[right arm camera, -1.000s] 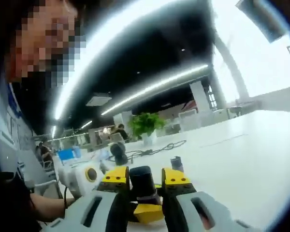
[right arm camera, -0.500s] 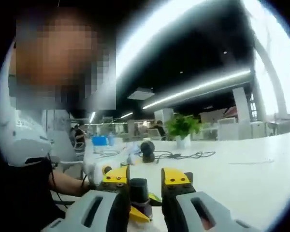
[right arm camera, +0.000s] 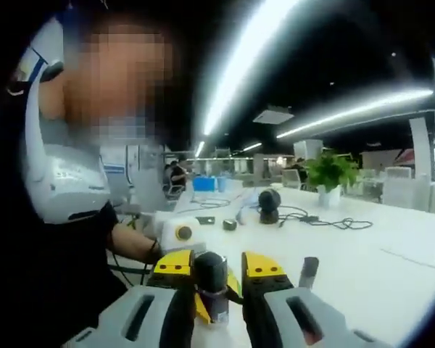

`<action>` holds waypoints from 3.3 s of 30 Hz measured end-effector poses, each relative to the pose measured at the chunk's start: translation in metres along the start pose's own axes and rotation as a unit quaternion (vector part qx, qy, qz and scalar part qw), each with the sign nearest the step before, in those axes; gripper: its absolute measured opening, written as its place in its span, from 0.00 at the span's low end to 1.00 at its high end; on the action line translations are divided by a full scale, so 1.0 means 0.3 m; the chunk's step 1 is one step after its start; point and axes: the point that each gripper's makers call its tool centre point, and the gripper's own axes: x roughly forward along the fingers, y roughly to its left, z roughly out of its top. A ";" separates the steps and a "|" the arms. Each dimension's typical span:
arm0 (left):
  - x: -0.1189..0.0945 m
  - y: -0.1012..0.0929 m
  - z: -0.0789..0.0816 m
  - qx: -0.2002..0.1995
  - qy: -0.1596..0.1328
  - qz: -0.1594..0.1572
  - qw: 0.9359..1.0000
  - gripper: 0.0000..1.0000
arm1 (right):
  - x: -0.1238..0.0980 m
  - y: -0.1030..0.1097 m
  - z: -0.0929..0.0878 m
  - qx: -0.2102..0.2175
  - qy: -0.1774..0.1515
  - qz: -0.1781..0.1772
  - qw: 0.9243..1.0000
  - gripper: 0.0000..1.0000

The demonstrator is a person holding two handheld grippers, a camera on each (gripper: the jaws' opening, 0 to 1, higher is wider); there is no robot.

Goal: Pick up cosmetic bottle twist off cap place on table pick up cap screw tight cap place on table

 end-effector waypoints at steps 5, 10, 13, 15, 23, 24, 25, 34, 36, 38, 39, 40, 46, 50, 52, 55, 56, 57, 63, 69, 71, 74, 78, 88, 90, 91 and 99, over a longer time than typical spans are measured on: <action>0.001 -0.004 0.000 -0.001 0.000 -0.001 1.000 0.16 | 0.018 0.007 -0.034 -0.007 0.023 0.032 0.999 0.18; 0.006 -0.012 0.001 0.000 -0.002 -0.005 1.000 0.16 | 0.026 0.031 -0.057 -0.008 0.045 0.078 0.996 0.19; 0.007 -0.018 0.001 -0.001 -0.001 -0.009 1.000 0.16 | 0.035 0.026 -0.066 -0.017 0.052 0.082 0.995 0.19; 0.008 -0.020 0.002 0.002 -0.001 -0.010 1.000 0.16 | 0.033 0.018 -0.064 -0.018 0.049 0.081 0.995 0.19; 0.008 -0.028 0.000 0.014 0.005 -0.009 1.000 0.16 | 0.031 0.011 -0.056 -0.015 0.037 0.087 0.995 0.19; 0.008 -0.029 -0.001 0.013 0.006 -0.010 1.000 0.16 | 0.032 0.009 -0.058 -0.014 0.037 0.088 0.995 0.19; 0.008 -0.030 -0.002 0.014 0.006 -0.011 1.000 0.16 | 0.033 0.007 -0.059 -0.014 0.038 0.089 0.995 0.19; 0.009 -0.037 -0.014 0.010 0.017 -0.010 1.000 0.16 | 0.083 0.031 -0.081 -0.015 0.058 0.131 0.990 0.21; 0.009 -0.033 -0.016 0.010 0.017 -0.010 1.000 0.16 | 0.096 0.039 -0.091 -0.019 0.065 0.140 0.988 0.21; 0.010 -0.027 -0.018 0.008 0.017 -0.010 1.000 0.16 | 0.108 0.054 -0.098 -0.016 0.069 0.151 0.986 0.21; 0.009 -0.026 -0.018 0.007 0.017 -0.010 1.000 0.16 | 0.112 0.059 -0.099 -0.019 0.069 0.155 0.985 0.21; 0.009 -0.026 -0.019 0.006 0.017 -0.010 1.000 0.16 | 0.117 0.059 -0.099 -0.019 0.069 0.158 0.985 0.21; 0.009 -0.027 -0.020 0.003 0.017 -0.015 1.000 0.16 | 0.119 0.077 -0.114 0.010 0.073 0.201 0.977 0.21; 0.008 -0.033 -0.021 0.001 0.018 -0.020 1.000 0.16 | 0.125 0.070 -0.121 0.004 0.071 0.211 0.975 0.17; 0.007 -0.035 -0.021 0.000 0.018 -0.024 1.000 0.16 | 0.126 0.079 -0.122 0.002 0.067 0.220 0.973 0.16; 0.007 -0.036 -0.022 -0.001 0.018 -0.027 0.999 0.16 | 0.125 0.082 -0.122 -0.003 0.062 0.224 0.973 0.16; 0.008 -0.033 -0.022 -0.002 0.017 -0.027 0.999 0.16 | 0.126 0.080 -0.122 -0.002 0.062 0.219 0.974 0.15; 0.008 -0.031 -0.022 -0.003 0.017 -0.025 1.000 0.16 | 0.128 0.075 -0.120 -0.002 0.062 0.208 0.976 0.15; 0.008 -0.027 -0.022 0.002 0.017 -0.025 1.000 0.16 | 0.120 0.067 -0.121 -0.015 0.069 0.133 0.989 0.15; 0.007 -0.020 -0.023 0.005 0.017 -0.023 1.000 0.16 | 0.118 0.062 -0.122 -0.018 0.067 0.065 0.995 0.15; 0.007 -0.017 -0.023 0.007 0.017 -0.022 1.000 0.15 | 0.119 0.065 -0.120 -0.022 0.063 0.039 0.997 0.15; 0.006 -0.013 -0.024 0.010 0.018 -0.020 1.000 0.15 | 0.117 0.063 -0.121 -0.011 0.059 0.004 0.998 0.15; 0.006 -0.001 -0.024 0.012 0.018 -0.014 1.000 0.15 | 0.120 0.057 -0.121 -0.003 0.056 -0.056 0.997 0.15; 0.006 0.038 -0.026 0.014 0.019 0.006 1.000 0.15 | 0.103 0.027 -0.122 0.033 0.026 -0.259 0.965 0.15; 0.006 0.042 -0.026 0.015 0.019 0.007 1.000 0.15 | 0.097 0.026 -0.123 0.030 0.023 -0.299 0.953 0.15; 0.007 0.043 -0.027 0.014 0.019 0.007 1.000 0.15 | 0.095 0.026 -0.123 0.032 0.022 -0.312 0.949 0.15; 0.008 0.062 -0.028 0.015 0.019 0.011 1.000 0.15 | 0.087 0.021 -0.122 0.035 0.009 -0.400 0.916 0.14</action>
